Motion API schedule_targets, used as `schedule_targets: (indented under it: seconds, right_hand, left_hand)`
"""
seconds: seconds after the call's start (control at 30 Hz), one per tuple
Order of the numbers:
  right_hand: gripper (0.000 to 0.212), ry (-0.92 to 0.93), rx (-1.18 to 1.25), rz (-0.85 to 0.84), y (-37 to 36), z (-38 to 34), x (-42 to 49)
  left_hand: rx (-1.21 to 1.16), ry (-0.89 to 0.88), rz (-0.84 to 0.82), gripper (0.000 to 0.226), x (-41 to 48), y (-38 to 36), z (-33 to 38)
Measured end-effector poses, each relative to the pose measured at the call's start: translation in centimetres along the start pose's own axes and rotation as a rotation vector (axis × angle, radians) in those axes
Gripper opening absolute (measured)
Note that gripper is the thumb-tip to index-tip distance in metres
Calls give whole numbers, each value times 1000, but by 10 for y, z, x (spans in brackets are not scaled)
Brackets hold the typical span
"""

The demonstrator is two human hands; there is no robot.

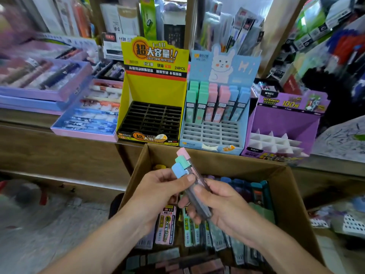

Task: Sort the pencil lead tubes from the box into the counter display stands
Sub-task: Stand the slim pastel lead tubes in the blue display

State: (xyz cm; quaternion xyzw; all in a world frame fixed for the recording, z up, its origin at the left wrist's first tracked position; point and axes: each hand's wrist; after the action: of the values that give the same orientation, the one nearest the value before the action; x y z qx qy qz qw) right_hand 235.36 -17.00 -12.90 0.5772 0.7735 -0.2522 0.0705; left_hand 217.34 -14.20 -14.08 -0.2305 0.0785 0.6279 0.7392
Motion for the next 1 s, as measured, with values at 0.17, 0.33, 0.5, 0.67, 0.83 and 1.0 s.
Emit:
schedule_targets:
  seconds: [0.17,0.33,0.5,0.67,0.83,1.0]
  right_hand:
    - [35,9,111,-12,6,6,3]
    - [42,45,72,123,10,7,7]
    - [31,136,-77,229,15,5,8]
    - [23,247,-189,247,25,-1,8]
    - [17,283,-137,297,31,-16,12]
    - [29,358,-193,422,30,-41,15]
  left_hand:
    - [-37,-15,14,39,6,6,-3]
    - [-61,-13,13,27,9,9,-8]
    - [-147,-54,12,26,10,6,-6]
    - [-161,-89,47,28,11,10,-2]
    - [-43,-198,18,20,11,21,10]
    - [58,-335,48,15,21,30,15]
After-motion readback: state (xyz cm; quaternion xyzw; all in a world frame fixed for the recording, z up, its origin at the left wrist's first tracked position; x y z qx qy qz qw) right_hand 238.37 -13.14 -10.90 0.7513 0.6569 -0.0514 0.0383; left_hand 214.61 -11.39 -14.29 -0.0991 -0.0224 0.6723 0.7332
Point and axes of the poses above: each hand's wrist, its own x-axis towards the middle knuckle, its own y-axis out of the back of the hand, z = x × y, and after that the axes turned 6 degrees about z, right-handed
